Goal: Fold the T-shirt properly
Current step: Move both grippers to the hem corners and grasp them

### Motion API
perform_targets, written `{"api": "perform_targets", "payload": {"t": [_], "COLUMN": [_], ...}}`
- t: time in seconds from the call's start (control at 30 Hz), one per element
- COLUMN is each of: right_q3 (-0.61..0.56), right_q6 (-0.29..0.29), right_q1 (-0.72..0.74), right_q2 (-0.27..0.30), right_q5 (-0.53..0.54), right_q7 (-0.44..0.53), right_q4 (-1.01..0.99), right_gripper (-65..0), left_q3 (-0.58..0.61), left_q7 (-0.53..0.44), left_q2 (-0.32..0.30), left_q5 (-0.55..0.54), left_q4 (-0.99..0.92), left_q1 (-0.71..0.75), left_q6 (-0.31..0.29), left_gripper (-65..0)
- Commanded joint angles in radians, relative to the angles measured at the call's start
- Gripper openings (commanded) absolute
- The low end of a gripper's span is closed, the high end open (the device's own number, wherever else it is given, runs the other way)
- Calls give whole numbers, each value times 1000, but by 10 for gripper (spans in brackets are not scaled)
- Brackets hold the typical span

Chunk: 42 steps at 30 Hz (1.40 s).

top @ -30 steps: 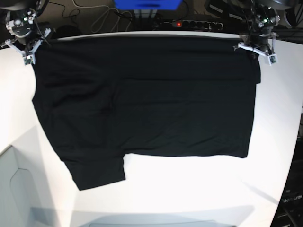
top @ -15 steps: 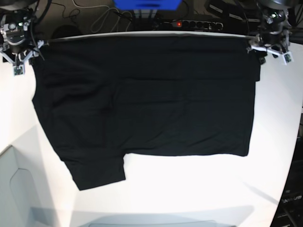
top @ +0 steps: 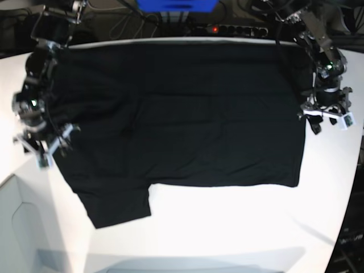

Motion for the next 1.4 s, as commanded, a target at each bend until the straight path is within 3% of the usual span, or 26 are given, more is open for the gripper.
{"api": "perform_targets", "payload": {"t": [0.0,0.17,0.37,0.43,0.6,0.8,0.93,1.1,1.23,1.3,1.37], "right_q3": [-9,-33,-35,-35,-45,-133,-153,-177,-177,-177,-177], "right_q6": [-6,-12,-15,-27,-127,-130,-130,-130,-130,-130,-130], "right_q1": [69,335,491,516,530,479,450,447,447,447,447], "right_q2": [23,26,70,83,104,96,80,67,66,66,66], "right_q5": [1,-1,-2,-2,-1,-1,-1,-1,-1,-1,-1], "right_q7": [22,76,298,377,525,588,607,601,597,597,597], "right_q4": [-40,-407,-772,-871,-1048,-1114,-1114,-1119,-1119,-1120,-1120], "right_gripper": [-268,-268,-268,-268,-266,-269,-277,-373,-511,-587,-650], "left_q3": [8,100,184,198,210,382,430,474,488,488,488], "left_q7": [-27,-35,-41,-51,-160,-311,-401,-424,-424,-424,-424], "left_q2": [-15,-67,-136,-154,-185,-227,-234,-231,-225,-224,-222], "left_q5": [5,37,37,37,37,37,37,37,37,37,37], "left_q4": [-12,-213,-473,-575,-832,-1043,-1155,-1239,-1256,-1256,-1256], "left_q1": [-46,-227,-401,-465,-595,-669,-712,-753,-755,-752,-752], "left_q6": [9,9,13,15,12,18,19,19,15,13,15], "left_gripper": [-282,-223,-222,-222,-222,-222,-222,-222,-234,-300,-423]}}
